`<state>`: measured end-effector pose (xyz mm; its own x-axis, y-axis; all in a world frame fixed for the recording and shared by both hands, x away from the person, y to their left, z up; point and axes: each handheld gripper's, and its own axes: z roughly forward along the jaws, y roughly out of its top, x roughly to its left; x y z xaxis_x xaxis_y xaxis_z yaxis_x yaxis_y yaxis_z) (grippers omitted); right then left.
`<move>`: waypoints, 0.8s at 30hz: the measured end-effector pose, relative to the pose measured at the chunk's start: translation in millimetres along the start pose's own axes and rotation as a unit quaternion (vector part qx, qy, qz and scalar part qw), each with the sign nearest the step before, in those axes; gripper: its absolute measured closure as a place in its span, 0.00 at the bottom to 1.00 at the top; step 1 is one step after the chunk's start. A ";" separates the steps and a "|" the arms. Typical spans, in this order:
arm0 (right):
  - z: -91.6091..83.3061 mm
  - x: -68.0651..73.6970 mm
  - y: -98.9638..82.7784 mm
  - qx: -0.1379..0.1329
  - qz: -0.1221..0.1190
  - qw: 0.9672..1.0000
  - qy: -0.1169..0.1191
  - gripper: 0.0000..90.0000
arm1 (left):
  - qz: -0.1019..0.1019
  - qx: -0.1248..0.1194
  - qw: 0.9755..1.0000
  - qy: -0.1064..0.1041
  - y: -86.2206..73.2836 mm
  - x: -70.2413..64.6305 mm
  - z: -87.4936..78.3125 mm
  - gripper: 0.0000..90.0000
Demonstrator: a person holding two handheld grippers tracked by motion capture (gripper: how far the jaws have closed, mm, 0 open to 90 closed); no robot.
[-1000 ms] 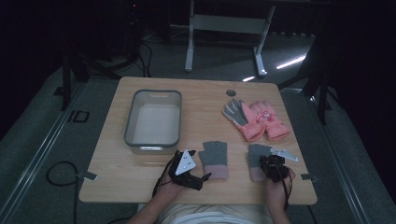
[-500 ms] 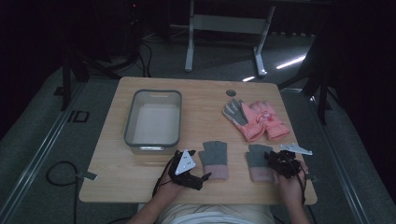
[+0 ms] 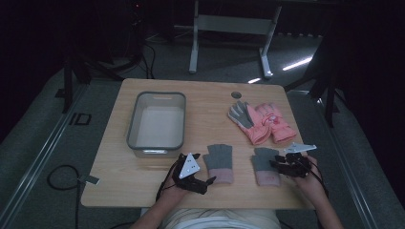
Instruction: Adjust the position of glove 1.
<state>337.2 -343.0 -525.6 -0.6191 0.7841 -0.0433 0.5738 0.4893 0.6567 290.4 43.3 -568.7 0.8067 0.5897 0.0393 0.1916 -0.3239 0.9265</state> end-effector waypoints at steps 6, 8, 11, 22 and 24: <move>12.7 3.5 1.1 0.023 -0.018 1.000 0.003 0.73 | 0.001 0.000 1.000 0.001 0.0 -0.2 -0.2 0.01; 17.2 3.8 -0.9 0.036 -0.011 0.999 0.004 0.75 | 0.002 -0.001 1.000 0.001 -0.1 -0.3 -0.3 0.01; 18.5 3.9 -0.7 0.037 -0.001 0.999 0.002 0.80 | 0.002 0.000 1.000 0.001 0.0 -0.6 0.1 0.01; 18.7 13.6 0.8 0.032 0.016 0.999 -0.032 0.95 | 0.000 0.000 1.000 0.001 -0.1 0.4 -0.5 0.01; 12.4 14.2 6.0 0.022 0.029 0.999 -0.034 0.95 | 0.000 -0.001 1.000 0.000 -0.3 0.6 -0.7 0.01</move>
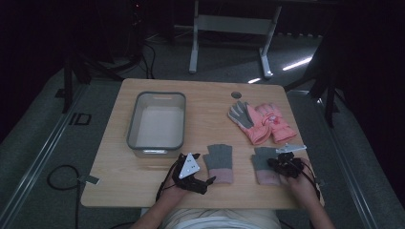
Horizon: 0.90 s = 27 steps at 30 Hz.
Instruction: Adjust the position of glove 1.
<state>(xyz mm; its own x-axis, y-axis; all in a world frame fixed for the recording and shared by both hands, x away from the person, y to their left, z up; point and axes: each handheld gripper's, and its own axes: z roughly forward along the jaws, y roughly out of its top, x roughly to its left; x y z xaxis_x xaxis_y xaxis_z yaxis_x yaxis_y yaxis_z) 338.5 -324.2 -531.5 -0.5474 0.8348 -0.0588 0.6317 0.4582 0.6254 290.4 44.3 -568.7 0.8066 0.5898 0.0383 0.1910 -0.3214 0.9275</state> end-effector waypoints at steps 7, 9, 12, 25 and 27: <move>-28.9 10.0 33.0 -0.052 -0.009 0.998 0.021 0.96 | -0.007 -0.001 1.000 0.002 0.0 0.7 0.2 0.01; -32.0 14.4 42.7 -0.060 -0.013 0.998 0.034 0.95 | -0.007 -0.002 1.000 0.001 -0.1 1.1 0.1 0.01; -33.1 25.4 58.3 -0.071 -0.020 0.996 0.045 0.95 | -0.006 -0.004 1.000 -0.002 -0.2 0.9 -0.2 0.01; 2.9 88.3 93.0 -0.066 -0.053 0.990 0.116 0.95 | -0.011 -0.021 1.000 -0.005 0.1 -0.4 -3.6 0.00; 10.0 94.5 93.2 -0.061 -0.054 0.989 0.121 0.95 | -0.009 -0.021 1.000 -0.005 0.0 -0.8 -3.6 0.00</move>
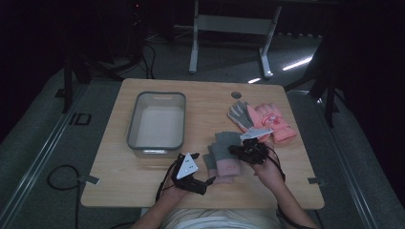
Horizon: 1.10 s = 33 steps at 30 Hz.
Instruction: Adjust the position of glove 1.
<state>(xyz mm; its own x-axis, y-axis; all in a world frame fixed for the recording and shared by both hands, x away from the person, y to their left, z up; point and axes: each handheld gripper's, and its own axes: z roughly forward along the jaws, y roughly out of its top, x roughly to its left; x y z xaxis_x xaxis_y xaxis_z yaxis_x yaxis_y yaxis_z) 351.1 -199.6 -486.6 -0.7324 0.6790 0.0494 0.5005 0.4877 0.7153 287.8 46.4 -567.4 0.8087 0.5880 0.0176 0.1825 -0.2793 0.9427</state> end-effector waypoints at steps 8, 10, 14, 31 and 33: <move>21.8 10.1 -8.5 0.025 0.012 1.000 0.014 0.95 | 0.000 0.003 1.000 -0.002 -0.1 -0.1 0.4 0.00; 25.0 10.3 -11.0 0.029 0.016 0.999 0.012 0.95 | 0.002 0.003 1.000 -0.001 -0.2 -0.5 0.5 0.00; 32.8 10.4 -14.7 0.037 0.029 0.999 0.011 0.95 | 0.003 0.005 1.000 -0.002 -0.3 -0.2 0.9 0.00; 48.9 9.5 -22.7 0.043 0.059 0.997 0.012 0.94 | 0.003 0.010 1.000 -0.001 -0.9 0.2 2.1 0.00; 50.5 10.4 -23.7 0.045 0.056 0.997 0.010 0.93 | 0.005 0.011 1.000 0.001 -0.8 -0.2 2.0 0.00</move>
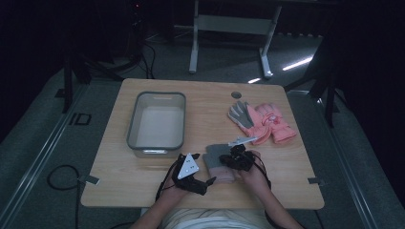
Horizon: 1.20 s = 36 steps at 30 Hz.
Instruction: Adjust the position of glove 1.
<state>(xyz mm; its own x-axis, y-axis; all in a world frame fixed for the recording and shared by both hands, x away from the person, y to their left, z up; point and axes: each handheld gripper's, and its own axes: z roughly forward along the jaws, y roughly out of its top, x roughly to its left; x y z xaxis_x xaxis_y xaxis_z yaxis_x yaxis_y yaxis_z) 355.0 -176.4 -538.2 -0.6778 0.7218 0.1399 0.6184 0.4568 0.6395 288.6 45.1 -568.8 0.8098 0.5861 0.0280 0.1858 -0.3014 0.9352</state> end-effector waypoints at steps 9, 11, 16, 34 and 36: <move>1.0 5.9 -3.1 -0.006 -0.006 1.000 -0.017 0.86 | 0.010 -0.020 1.000 0.001 1.6 -5.9 -0.4 0.00; -4.8 5.4 -0.9 -0.010 -0.007 1.000 -0.013 0.83 | 0.005 -0.023 1.000 -0.010 6.2 -4.3 -2.9 0.00; -28.1 -5.9 10.4 -0.041 -0.003 0.999 -0.013 0.75 | 0.024 -0.013 1.000 -0.009 21.6 -2.4 -4.7 0.04; -8.5 -42.3 28.1 -0.030 0.043 0.998 -0.040 0.57 | 0.102 0.108 0.983 -0.108 43.5 -23.8 37.1 0.17; 1.3 -45.9 23.5 -0.021 0.056 0.998 -0.036 0.51 | 0.116 0.121 0.980 -0.108 38.2 -24.3 42.4 0.22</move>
<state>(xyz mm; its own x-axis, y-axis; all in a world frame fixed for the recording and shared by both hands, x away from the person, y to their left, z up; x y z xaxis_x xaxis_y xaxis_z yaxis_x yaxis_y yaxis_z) 401.2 -198.1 -530.6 -0.5752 0.8025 0.1587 0.6696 0.3505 0.6548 299.6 -12.6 -548.7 0.9402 0.3146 0.1305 0.0869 -0.5921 0.8011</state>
